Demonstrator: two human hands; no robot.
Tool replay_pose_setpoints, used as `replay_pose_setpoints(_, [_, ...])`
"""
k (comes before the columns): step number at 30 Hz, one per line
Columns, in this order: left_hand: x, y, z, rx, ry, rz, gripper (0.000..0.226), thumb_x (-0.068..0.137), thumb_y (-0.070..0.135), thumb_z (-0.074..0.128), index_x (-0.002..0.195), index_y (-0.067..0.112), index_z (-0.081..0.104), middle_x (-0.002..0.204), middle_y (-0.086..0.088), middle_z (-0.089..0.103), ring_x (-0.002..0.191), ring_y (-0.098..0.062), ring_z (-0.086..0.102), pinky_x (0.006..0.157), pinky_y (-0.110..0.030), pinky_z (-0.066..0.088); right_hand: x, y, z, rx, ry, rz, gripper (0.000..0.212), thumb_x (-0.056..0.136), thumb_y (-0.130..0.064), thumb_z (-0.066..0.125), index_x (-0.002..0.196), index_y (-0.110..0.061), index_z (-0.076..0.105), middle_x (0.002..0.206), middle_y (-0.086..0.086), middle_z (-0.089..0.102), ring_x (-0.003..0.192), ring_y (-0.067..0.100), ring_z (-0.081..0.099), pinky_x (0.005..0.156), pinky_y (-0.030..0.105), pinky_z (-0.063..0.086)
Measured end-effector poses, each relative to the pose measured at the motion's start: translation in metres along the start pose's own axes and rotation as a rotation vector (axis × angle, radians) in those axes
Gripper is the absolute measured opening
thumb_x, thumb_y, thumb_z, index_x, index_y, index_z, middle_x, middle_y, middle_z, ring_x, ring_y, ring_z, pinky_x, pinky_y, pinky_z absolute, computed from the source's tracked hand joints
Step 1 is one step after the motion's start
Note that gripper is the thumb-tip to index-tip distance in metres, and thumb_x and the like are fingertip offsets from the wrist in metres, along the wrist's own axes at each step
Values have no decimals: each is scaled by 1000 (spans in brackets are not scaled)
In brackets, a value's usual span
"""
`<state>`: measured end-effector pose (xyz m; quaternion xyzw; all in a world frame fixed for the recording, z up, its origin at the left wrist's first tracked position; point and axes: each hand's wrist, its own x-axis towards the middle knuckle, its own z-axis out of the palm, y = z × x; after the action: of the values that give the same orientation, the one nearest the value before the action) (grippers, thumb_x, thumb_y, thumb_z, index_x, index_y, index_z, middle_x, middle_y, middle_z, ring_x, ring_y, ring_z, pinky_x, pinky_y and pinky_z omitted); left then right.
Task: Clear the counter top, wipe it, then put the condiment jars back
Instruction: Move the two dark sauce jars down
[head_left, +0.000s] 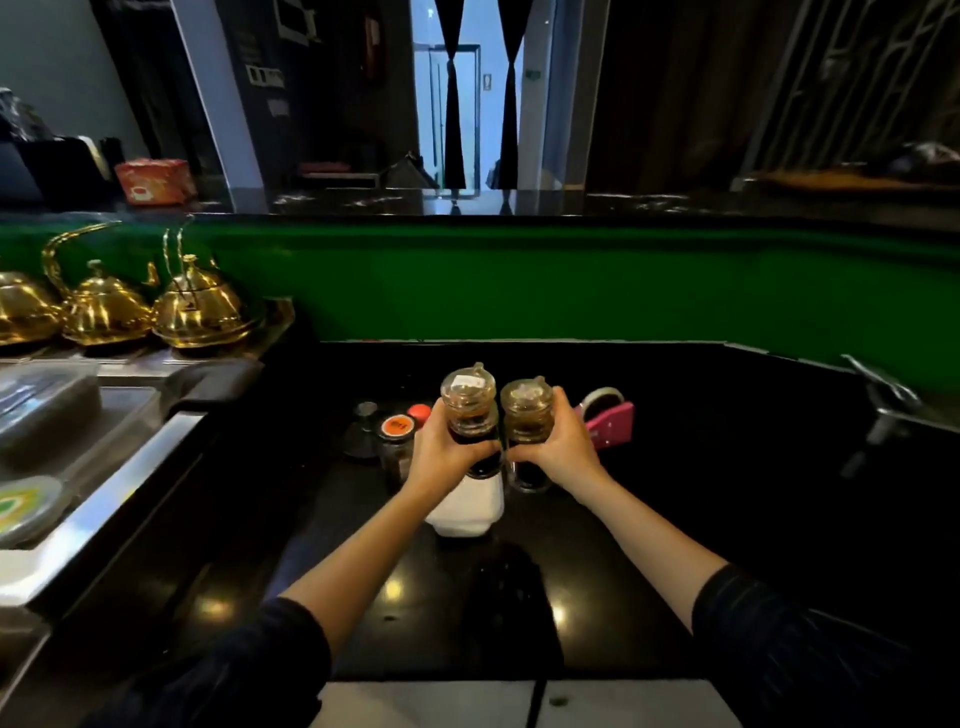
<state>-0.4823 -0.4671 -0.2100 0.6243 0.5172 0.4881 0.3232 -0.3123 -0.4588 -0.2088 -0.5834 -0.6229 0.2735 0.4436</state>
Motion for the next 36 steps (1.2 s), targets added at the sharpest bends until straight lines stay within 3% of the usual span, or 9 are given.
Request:
replay_pose_setpoints(3, [-3,-3,36,-49,-16,-61,64,63,15,87,117,22,52,106,7,65,103,-10,60,89,-24,47,-9,25,-21,-57,68,61,72,49,-22,93,107,-24,50,106,-2,66,103,19,62,85,39,51])
replay_pose_setpoints(7, [0,-13,78,-55,-49,-106,59,63,7,84,110,21,51,103,5,65,102,-13,61,85,-22,45,-9,58,-37,-116,143,147,76,51,-17,92,114,-23,50,114,0,64,113,25,58,94,43,48])
replay_pose_setpoints(11, [7,-31,114,-3,-101,-151,64,64,8,82,117,18,48,106,2,66,104,-17,62,92,-34,50,-3,84,-42,-102,228,222,71,54,-15,90,110,-29,48,114,-3,64,113,23,58,95,41,47])
replay_pose_setpoints(16, [7,-46,139,-7,-113,-255,64,70,8,76,126,19,46,109,-2,65,97,-13,58,82,-22,40,0,106,-41,-51,264,269,64,57,-10,88,100,-32,46,108,-5,62,111,21,58,93,36,46])
replay_pose_setpoints(22, [9,-56,146,-3,-109,-288,62,71,5,74,125,19,48,102,4,60,96,-13,57,83,-22,38,0,120,-29,-5,256,303,64,59,-9,87,105,-30,47,108,-7,61,110,17,57,89,28,42])
replay_pose_setpoints(26, [16,-57,147,11,-146,-294,63,74,4,73,129,19,45,106,3,58,95,-8,52,82,-20,37,1,125,-27,8,218,289,64,62,-10,86,108,-31,47,113,-6,61,113,16,56,91,29,42])
replay_pose_setpoints(30, [17,-59,145,41,-179,-306,64,75,6,74,131,17,44,118,-5,61,107,-15,55,86,-21,36,1,126,-37,-5,114,313,71,66,-11,85,122,-29,44,122,-2,59,118,17,53,93,27,40])
replay_pose_setpoints(36, [7,-54,138,115,-221,-344,73,74,6,76,135,12,35,127,-10,58,120,-26,54,96,-28,40,-2,128,-57,-109,-147,561,94,72,0,78,145,-26,25,138,11,47,130,31,44,99,39,42])
